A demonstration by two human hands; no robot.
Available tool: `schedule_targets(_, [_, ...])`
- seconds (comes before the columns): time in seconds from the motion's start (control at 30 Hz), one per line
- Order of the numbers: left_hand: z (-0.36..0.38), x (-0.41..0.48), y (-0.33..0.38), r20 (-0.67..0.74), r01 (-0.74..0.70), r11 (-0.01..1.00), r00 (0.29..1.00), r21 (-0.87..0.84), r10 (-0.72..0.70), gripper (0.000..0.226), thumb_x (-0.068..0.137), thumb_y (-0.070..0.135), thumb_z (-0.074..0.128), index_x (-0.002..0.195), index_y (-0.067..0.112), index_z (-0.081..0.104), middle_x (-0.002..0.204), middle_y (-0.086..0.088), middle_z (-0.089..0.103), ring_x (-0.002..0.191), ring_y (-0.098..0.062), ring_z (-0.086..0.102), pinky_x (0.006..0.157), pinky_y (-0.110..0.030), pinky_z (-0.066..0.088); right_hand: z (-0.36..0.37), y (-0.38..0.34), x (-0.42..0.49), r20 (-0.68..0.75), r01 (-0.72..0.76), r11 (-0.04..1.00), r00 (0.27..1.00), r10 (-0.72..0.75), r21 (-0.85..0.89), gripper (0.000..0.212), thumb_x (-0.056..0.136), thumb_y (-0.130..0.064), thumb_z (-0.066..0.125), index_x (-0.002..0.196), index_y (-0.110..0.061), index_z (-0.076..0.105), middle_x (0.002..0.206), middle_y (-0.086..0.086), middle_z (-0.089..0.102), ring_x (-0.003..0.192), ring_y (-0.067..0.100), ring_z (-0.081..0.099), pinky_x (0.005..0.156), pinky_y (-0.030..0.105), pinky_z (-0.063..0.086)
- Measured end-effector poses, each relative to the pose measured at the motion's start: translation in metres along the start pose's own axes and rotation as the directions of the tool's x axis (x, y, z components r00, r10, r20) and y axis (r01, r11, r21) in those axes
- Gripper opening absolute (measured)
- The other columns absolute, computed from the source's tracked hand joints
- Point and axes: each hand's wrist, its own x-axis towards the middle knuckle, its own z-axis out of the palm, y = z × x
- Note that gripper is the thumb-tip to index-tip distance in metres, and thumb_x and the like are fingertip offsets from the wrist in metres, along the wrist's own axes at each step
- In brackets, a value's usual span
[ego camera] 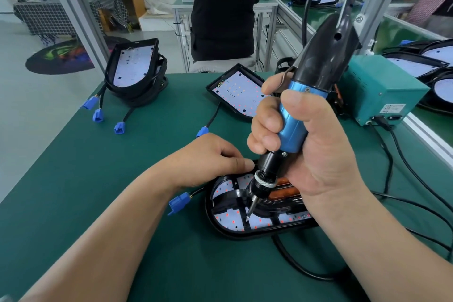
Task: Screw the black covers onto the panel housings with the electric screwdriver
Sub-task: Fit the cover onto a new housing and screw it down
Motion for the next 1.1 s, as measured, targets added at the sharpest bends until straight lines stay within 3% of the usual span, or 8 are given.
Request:
schedule_targets(0.07, [0.000, 0.000, 0.001, -0.004, -0.001, 1.000, 1.000, 0.006, 0.001, 0.036, 0.094, 0.046, 0.077, 0.062, 0.033, 0.073, 0.060, 0.019, 0.055, 0.058, 0.001, 0.047, 0.057, -0.011, 0.037, 0.001, 0.000, -0.001, 0.018, 0.005, 1.000, 1.000, -0.005, 0.001, 0.018, 0.090, -0.022, 0.059, 0.105, -0.015, 0.063, 0.069, 0.001, 0.050, 0.050, 0.016, 0.047, 0.056, 0.032, 0.045])
schedule_targets(0.23, [0.000, -0.003, 0.001, -0.008, 0.016, 1.000, 1.000, 0.006, -0.016, 0.042, 0.081, 0.056, 0.077, 0.062, 0.021, 0.065, 0.067, 0.002, 0.046, 0.065, -0.011, 0.039, 0.065, -0.034, 0.033, 0.006, 0.002, -0.003, 0.052, 0.003, 1.000, 0.999, -0.002, -0.019, 0.017, 0.088, -0.018, 0.059, 0.104, -0.013, 0.061, 0.068, 0.002, 0.048, 0.049, 0.017, 0.047, 0.056, 0.032, 0.044])
schedule_targets(0.4, [0.000, -0.005, 0.006, -0.014, 0.022, 1.000, 1.000, 0.022, -0.022, 0.068, 0.068, 0.065, 0.071, 0.078, -0.001, 0.059, 0.076, -0.002, 0.047, 0.073, -0.013, 0.041, 0.072, -0.036, 0.035, 0.008, 0.003, -0.005, 0.094, -0.003, 1.000, 0.996, 0.004, -0.011, 0.016, 0.087, -0.017, 0.058, 0.102, -0.012, 0.059, 0.066, 0.002, 0.048, 0.047, 0.016, 0.046, 0.056, 0.031, 0.042])
schedule_targets(0.67, [0.000, -0.006, 0.010, -0.014, 0.004, 0.999, 1.000, 0.035, -0.003, 0.053, 0.063, 0.056, 0.066, 0.067, 0.007, 0.045, 0.073, -0.005, 0.041, 0.072, -0.017, 0.035, 0.071, -0.037, 0.032, 0.012, 0.004, -0.007, 0.184, -0.040, 0.999, 0.982, 0.044, -0.024, 0.010, 0.084, -0.016, 0.061, 0.090, -0.014, 0.053, 0.061, 0.001, 0.046, 0.043, 0.014, 0.043, 0.052, 0.029, 0.041])
schedule_targets(0.77, [0.000, -0.007, 0.011, 0.005, -0.019, 1.000, 1.000, 0.021, 0.019, 0.041, 0.065, 0.050, 0.064, 0.061, 0.016, 0.041, 0.073, -0.009, 0.035, 0.072, -0.021, 0.030, 0.068, -0.041, 0.029, 0.014, 0.007, -0.005, 0.260, -0.098, 0.991, 0.959, 0.117, -0.087, 0.034, 0.074, -0.024, 0.079, 0.069, -0.020, 0.046, 0.048, -0.003, 0.026, 0.037, 0.006, 0.019, 0.050, 0.025, 0.033])
schedule_targets(0.87, [-0.001, -0.007, 0.010, 0.012, -0.024, 1.000, 1.000, 0.021, 0.024, 0.038, 0.066, 0.049, 0.065, 0.062, 0.014, 0.048, 0.073, -0.009, 0.040, 0.073, -0.019, 0.034, 0.068, -0.040, 0.032, 0.008, 0.011, -0.004, 0.275, -0.071, 0.997, 0.959, 0.065, 0.014, 0.033, 0.081, -0.027, 0.083, 0.097, -0.012, 0.058, 0.062, 0.001, 0.048, 0.045, 0.013, 0.045, 0.054, 0.028, 0.043])
schedule_targets(1.0, [0.000, -0.007, 0.007, -0.024, 0.010, 0.999, 1.000, 0.051, -0.009, 0.058, 0.064, 0.062, 0.067, 0.070, 0.005, 0.056, 0.071, -0.001, 0.045, 0.069, -0.010, 0.039, 0.066, -0.032, 0.033, 0.000, 0.012, -0.004, 0.225, -0.031, 0.999, 0.974, 0.023, 0.032, 0.049, 0.085, -0.033, 0.082, 0.121, -0.007, 0.062, 0.066, 0.001, 0.051, 0.049, 0.016, 0.050, 0.058, 0.031, 0.046])
schedule_targets(1.1, [0.001, -0.005, 0.004, -0.010, -0.026, 1.000, 1.000, 0.011, 0.026, 0.057, 0.074, 0.063, 0.073, 0.076, 0.007, 0.069, 0.072, 0.000, 0.051, 0.070, -0.008, 0.043, 0.066, -0.030, 0.036, -0.005, 0.009, -0.002, 0.216, 0.010, 0.998, 0.976, -0.023, 0.063, 0.053, 0.089, -0.035, 0.078, 0.129, -0.005, 0.060, 0.068, -0.001, 0.053, 0.052, 0.013, 0.052, 0.060, 0.032, 0.047])
